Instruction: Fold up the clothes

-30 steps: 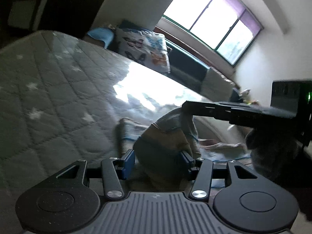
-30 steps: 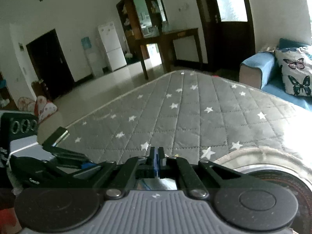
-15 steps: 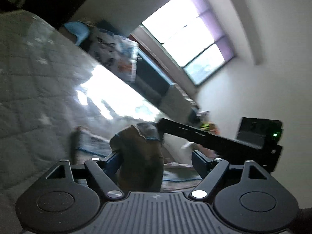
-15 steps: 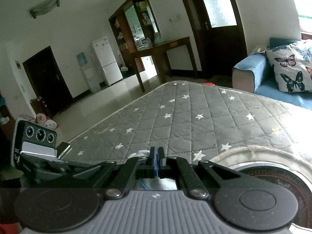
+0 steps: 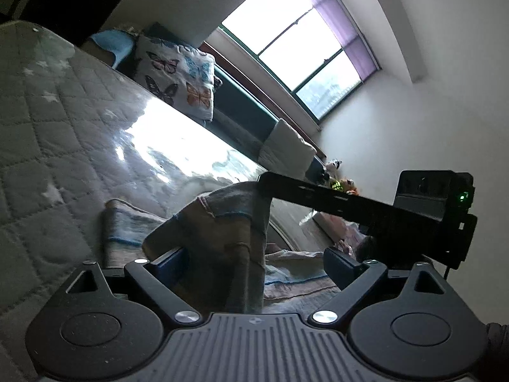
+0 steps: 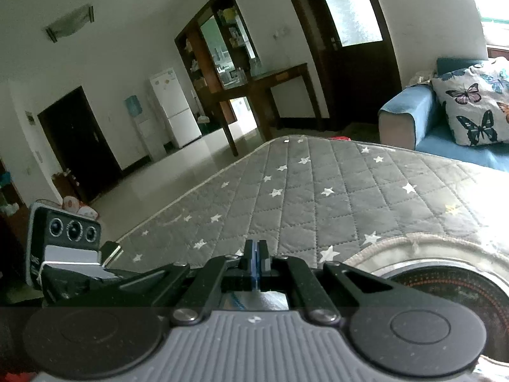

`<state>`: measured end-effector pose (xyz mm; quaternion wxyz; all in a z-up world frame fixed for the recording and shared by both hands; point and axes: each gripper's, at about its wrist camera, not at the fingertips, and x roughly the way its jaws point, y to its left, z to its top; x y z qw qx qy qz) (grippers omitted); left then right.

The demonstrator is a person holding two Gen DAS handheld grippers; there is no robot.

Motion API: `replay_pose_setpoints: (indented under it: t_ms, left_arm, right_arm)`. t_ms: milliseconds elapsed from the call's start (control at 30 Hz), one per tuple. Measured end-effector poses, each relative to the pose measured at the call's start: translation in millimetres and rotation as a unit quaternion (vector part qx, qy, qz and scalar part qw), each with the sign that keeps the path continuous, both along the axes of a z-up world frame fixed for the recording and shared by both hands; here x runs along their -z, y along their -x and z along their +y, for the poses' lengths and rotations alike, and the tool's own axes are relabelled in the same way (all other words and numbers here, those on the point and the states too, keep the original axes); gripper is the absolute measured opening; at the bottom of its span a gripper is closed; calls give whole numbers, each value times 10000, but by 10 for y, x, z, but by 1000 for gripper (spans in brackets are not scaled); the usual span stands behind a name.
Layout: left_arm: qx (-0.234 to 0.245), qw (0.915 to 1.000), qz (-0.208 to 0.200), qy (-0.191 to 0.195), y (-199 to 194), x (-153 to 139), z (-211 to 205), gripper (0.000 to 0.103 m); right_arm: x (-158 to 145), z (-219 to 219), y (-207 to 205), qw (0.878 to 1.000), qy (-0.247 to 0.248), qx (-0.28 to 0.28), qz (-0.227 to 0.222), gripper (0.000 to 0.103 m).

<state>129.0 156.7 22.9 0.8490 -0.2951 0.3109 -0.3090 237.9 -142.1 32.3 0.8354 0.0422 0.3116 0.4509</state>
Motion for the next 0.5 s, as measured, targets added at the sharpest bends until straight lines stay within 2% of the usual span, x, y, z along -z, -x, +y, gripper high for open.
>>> replay_pose_setpoints:
  t_ms: [133,267,400,467,500]
  left_arm:
    - [105,9998,42,141,-128,48,-49,93]
    - [332,9989,-125,297,-158,-9,-137,83]
    - [647,9963,-430,361,-132,-87,-249,69]
    - [717,9953,-517,390,-130,-101,-277,51]
    - [689,9956,-519,352,-144,-104,-272,48]
  right_arm:
    - [5,-43,7,9999,-101,29,56,0]
    - [-1,-108,26,9997,-239,47,104,1]
    - [-42,-206,39,9990,-440,52,105,1]
    - [-54,-242,38,9986,-522,52,99,0]
    - [-54,-240,29,9985,-538,47,105,1]
